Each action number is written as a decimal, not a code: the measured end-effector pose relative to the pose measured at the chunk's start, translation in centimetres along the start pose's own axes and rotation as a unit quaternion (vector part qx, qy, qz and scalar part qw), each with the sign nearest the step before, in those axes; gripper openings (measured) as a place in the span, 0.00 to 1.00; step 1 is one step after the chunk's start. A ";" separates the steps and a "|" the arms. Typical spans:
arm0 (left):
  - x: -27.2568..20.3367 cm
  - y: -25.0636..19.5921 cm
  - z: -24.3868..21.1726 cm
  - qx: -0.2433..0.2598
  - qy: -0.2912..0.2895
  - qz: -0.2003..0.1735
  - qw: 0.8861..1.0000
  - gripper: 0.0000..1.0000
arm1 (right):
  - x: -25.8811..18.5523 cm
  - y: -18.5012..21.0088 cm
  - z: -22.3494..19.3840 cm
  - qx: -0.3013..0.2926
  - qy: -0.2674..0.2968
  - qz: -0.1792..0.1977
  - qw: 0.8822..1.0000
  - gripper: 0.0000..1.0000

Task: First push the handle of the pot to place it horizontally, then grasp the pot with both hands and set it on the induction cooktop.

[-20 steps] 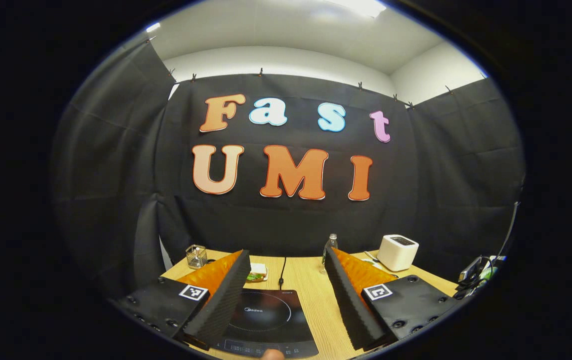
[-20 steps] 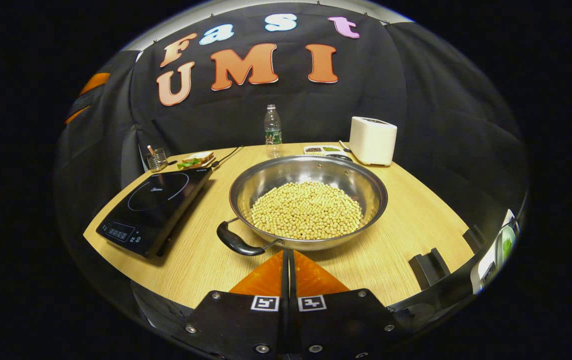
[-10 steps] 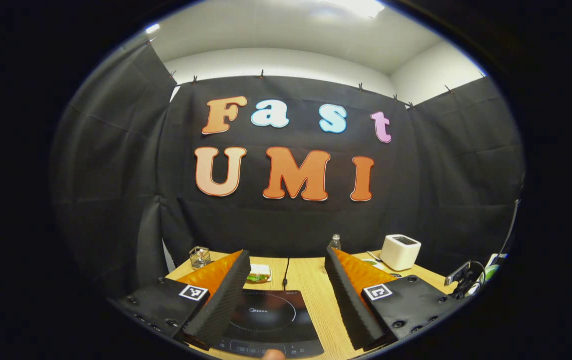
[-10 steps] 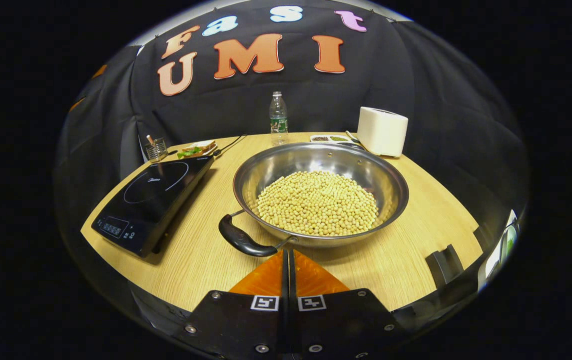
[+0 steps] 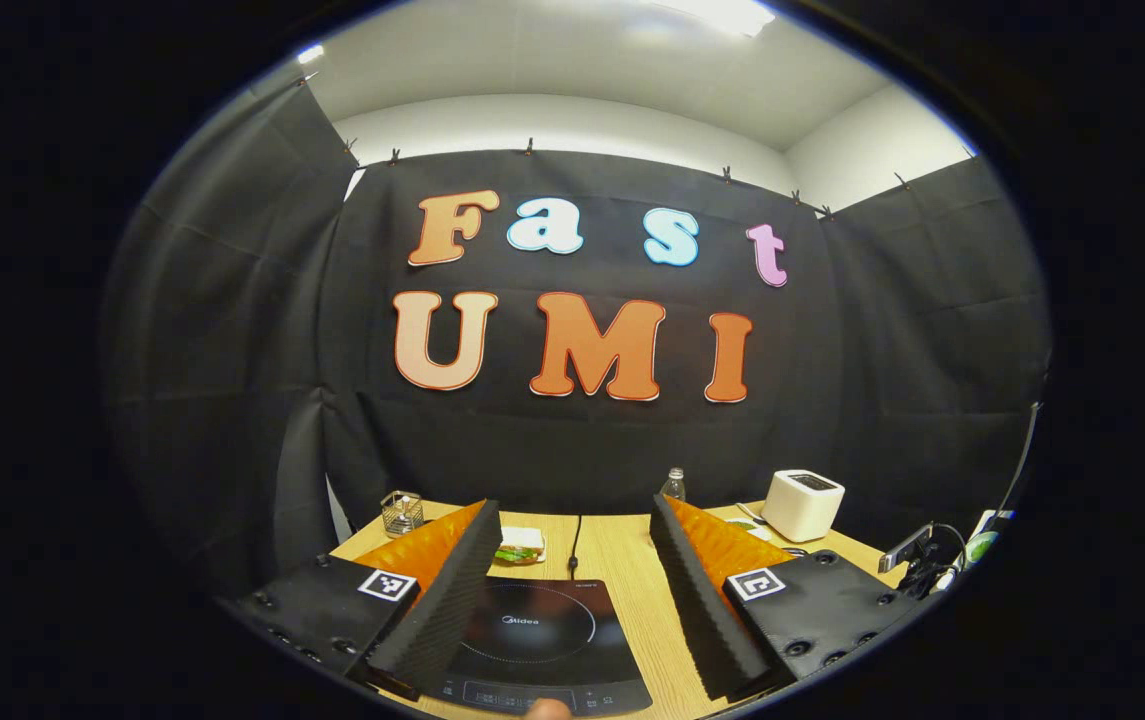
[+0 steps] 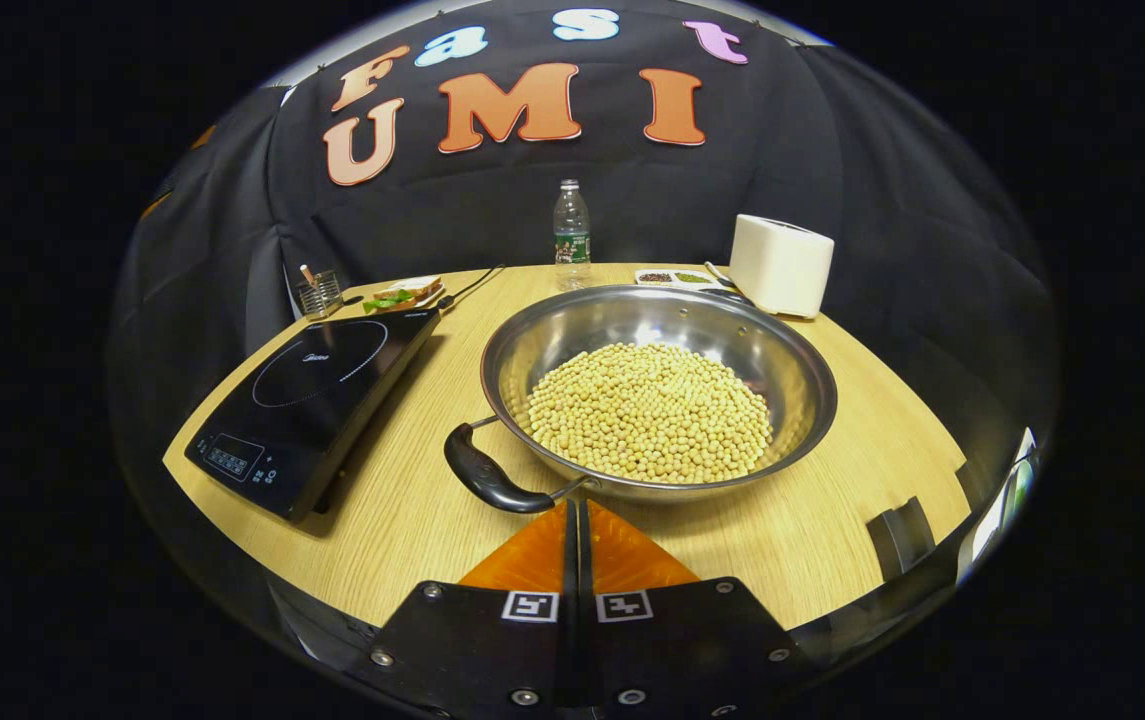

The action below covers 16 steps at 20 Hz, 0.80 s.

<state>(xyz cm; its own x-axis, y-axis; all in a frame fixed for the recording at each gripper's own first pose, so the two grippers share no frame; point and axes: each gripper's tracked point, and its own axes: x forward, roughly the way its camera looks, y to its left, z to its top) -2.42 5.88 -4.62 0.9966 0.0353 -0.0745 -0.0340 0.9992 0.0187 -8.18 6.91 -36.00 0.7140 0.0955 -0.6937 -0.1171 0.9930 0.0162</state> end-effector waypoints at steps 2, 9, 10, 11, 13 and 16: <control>0.0 0.4 0.2 0.002 0.000 0.002 1.000 0.98 | 0.2 0.5 0.2 -0.002 -0.001 0.004 1.000 0.00; -0.2 1.3 0.0 0.001 -0.001 0.012 1.000 0.98 | 1.0 2.5 0.2 0.000 0.003 0.022 1.000 0.00; -0.2 1.4 -0.1 0.001 0.000 0.013 1.000 0.98 | 1.3 2.7 0.3 -0.001 0.004 0.023 1.000 0.00; -0.2 1.5 -0.3 0.001 0.001 0.014 1.000 0.98 | 1.4 3.0 0.5 -0.003 0.003 0.023 1.000 0.00; -0.1 1.8 -0.2 0.001 0.002 0.016 1.000 0.98 | 1.8 3.5 0.7 0.000 0.004 0.028 1.000 0.00; 0.0 2.1 -0.2 0.000 0.001 0.018 1.000 0.98 | 2.2 4.1 0.9 0.002 0.005 0.034 0.999 0.00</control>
<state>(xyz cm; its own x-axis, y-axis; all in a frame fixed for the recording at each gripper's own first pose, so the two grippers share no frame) -2.56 7.94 -4.82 0.9945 0.0720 -0.0761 -0.0705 0.9973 0.0220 -6.48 11.28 -36.87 0.6971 0.1620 -0.6985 -0.1621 0.9845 0.0665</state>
